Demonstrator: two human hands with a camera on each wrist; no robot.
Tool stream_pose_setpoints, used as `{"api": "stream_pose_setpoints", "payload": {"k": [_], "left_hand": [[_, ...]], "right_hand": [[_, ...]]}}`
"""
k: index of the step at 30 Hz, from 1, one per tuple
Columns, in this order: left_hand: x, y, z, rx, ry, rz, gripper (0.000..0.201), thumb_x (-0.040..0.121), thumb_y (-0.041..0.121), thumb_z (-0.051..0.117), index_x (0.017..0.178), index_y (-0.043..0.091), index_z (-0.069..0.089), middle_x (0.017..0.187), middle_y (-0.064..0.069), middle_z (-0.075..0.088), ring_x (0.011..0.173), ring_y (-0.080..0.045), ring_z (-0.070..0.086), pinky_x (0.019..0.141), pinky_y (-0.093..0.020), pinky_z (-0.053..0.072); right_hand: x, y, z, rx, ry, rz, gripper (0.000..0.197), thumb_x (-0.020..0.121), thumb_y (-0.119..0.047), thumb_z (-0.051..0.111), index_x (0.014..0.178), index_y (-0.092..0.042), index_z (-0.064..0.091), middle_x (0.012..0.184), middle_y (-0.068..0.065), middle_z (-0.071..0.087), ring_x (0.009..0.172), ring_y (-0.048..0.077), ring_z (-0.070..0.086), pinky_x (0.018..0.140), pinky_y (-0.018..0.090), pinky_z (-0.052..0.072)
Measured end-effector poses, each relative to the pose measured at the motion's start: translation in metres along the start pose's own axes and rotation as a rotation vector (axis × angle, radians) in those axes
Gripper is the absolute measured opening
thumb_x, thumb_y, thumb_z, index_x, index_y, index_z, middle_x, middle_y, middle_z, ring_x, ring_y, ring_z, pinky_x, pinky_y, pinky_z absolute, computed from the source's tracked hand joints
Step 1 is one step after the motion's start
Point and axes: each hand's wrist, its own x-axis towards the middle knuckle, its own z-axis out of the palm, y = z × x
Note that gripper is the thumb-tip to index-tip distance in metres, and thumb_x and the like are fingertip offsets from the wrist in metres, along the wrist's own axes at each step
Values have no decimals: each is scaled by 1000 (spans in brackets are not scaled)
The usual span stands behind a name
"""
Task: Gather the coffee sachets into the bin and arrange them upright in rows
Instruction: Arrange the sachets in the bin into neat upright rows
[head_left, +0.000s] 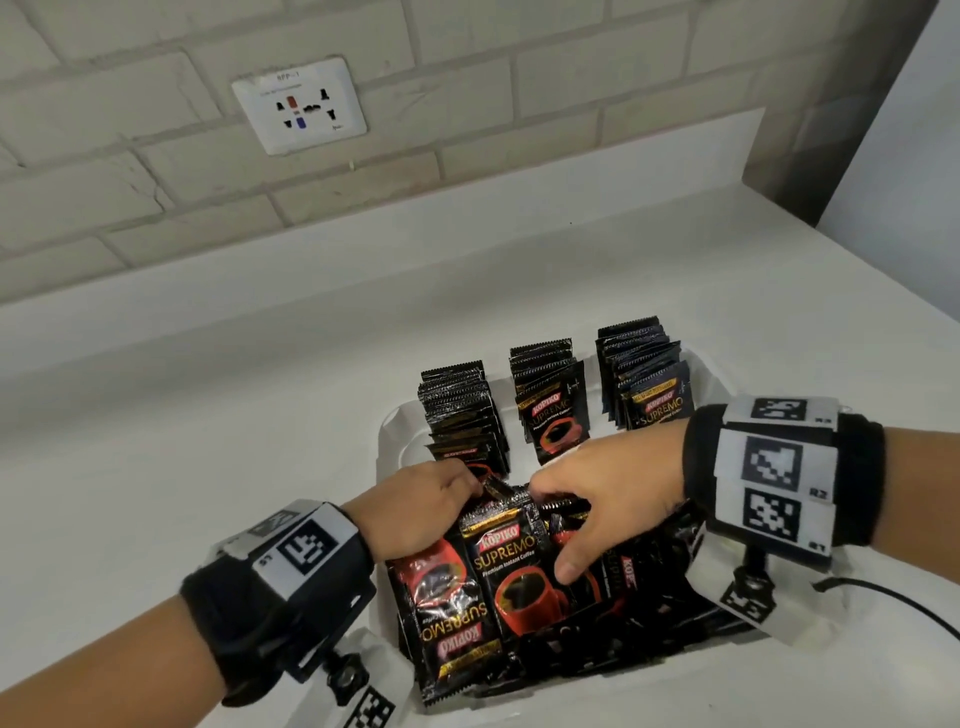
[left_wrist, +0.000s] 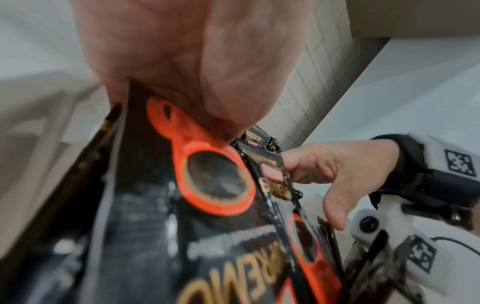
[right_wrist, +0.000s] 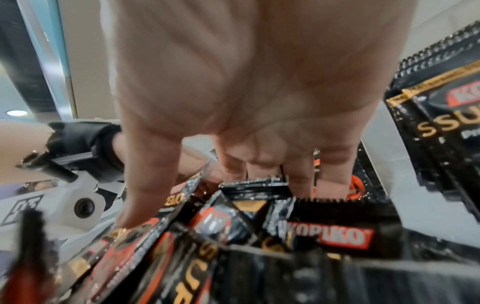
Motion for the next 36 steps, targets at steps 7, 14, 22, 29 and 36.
{"api": "stream_pose_setpoints", "payload": {"k": [7, 14, 22, 29, 36], "left_hand": [[12, -2, 1, 26, 45, -43, 17, 92, 37, 55, 98, 22, 52, 102, 0, 60, 92, -12, 56, 81, -23, 46], [5, 9, -13, 249, 142, -27, 29, 96, 39, 45, 107, 19, 63, 102, 1, 66, 90, -13, 60, 85, -30, 49], [1, 7, -14, 231, -101, 7, 36, 95, 32, 50, 124, 13, 58, 122, -1, 62, 108, -12, 57, 92, -20, 44], [1, 8, -18, 181, -40, 16, 33, 95, 30, 52, 125, 16, 57, 120, 1, 63, 98, -8, 56, 83, -15, 40], [2, 12, -28, 185, 68, 49, 28, 99, 14, 42, 120, 16, 59, 111, 0, 66, 78, -2, 56, 66, -9, 41]], "right_hand": [[2, -4, -1, 17, -13, -11, 61, 82, -50, 60, 132, -19, 41, 128, -3, 51, 95, 4, 42, 81, 20, 35], [5, -10, -11, 51, 71, -52, 52, 87, -52, 48, 126, -18, 54, 125, -3, 56, 111, 12, 52, 90, 22, 41], [26, -20, -6, 6, -13, -15, 55, 94, -54, 27, 128, -15, 44, 91, -9, 50, 73, 1, 42, 66, 16, 32], [38, -11, -3, 225, 52, 7, 45, 101, -25, 30, 118, 12, 48, 61, -1, 31, 51, 12, 25, 37, 13, 24], [47, -8, 6, 344, 138, 58, 31, 93, -8, 50, 122, -10, 39, 86, 12, 50, 70, 22, 43, 58, 29, 38]]}}
